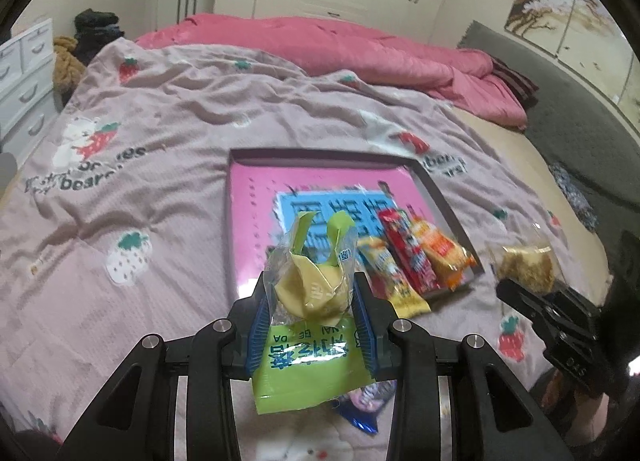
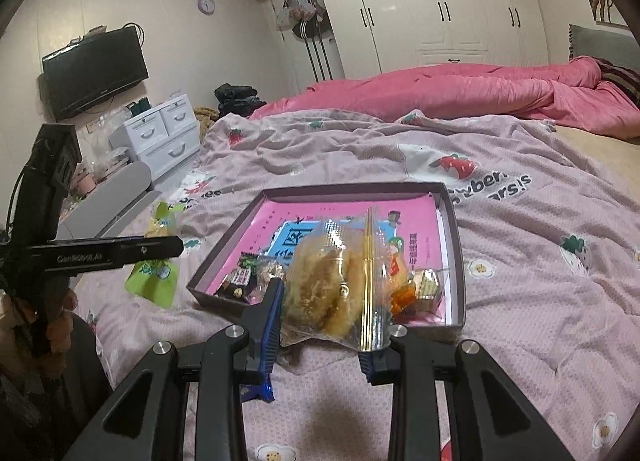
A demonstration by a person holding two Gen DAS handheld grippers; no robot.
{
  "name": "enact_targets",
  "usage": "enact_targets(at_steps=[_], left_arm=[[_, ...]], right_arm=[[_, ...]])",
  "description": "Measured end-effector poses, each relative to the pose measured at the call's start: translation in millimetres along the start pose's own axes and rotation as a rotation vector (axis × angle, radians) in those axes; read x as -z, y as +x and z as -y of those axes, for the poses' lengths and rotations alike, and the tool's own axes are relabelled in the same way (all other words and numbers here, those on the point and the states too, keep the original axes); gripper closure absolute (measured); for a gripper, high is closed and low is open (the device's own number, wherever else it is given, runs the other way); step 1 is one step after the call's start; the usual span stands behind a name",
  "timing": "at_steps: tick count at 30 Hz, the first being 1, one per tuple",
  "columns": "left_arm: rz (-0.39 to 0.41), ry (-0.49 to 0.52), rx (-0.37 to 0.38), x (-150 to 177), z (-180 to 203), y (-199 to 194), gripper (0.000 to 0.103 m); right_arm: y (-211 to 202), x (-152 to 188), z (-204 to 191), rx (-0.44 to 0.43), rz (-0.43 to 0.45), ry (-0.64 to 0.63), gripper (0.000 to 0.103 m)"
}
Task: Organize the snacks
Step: 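Carry the green bag into the tray with the left tool while the right tool lowers the bread bag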
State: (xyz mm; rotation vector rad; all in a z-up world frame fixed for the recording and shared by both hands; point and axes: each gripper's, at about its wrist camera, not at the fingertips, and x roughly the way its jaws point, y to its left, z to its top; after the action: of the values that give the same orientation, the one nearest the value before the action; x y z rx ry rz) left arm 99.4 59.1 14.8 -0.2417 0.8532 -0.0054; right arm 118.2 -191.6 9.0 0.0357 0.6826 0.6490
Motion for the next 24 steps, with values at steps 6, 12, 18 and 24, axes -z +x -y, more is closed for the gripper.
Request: enact_targets(at_steps=[6,12,18,24], left_arm=[[0.022,-0.035,-0.03,-15.3,-12.9,13.7,0.064],[0.012,-0.033,-0.06,-19.5,-15.5,39.4,0.064],[-0.033,-0.037,-0.113,-15.1,-25.7,66.6,0.064],[-0.064,-0.03,-0.131,-9.4,-30.6,79.9,0.064]], right_arm=[[8.5,-11.7,2.9,0.003,0.014,-0.001,0.07],[23.8,-19.6,9.1,-0.005,0.001,0.012,0.07],[46.5,-21.0,9.5,-0.011,-0.047,0.002,0.07],[74.2,-18.2,5.7,0.003,-0.108,-0.035,0.07]])
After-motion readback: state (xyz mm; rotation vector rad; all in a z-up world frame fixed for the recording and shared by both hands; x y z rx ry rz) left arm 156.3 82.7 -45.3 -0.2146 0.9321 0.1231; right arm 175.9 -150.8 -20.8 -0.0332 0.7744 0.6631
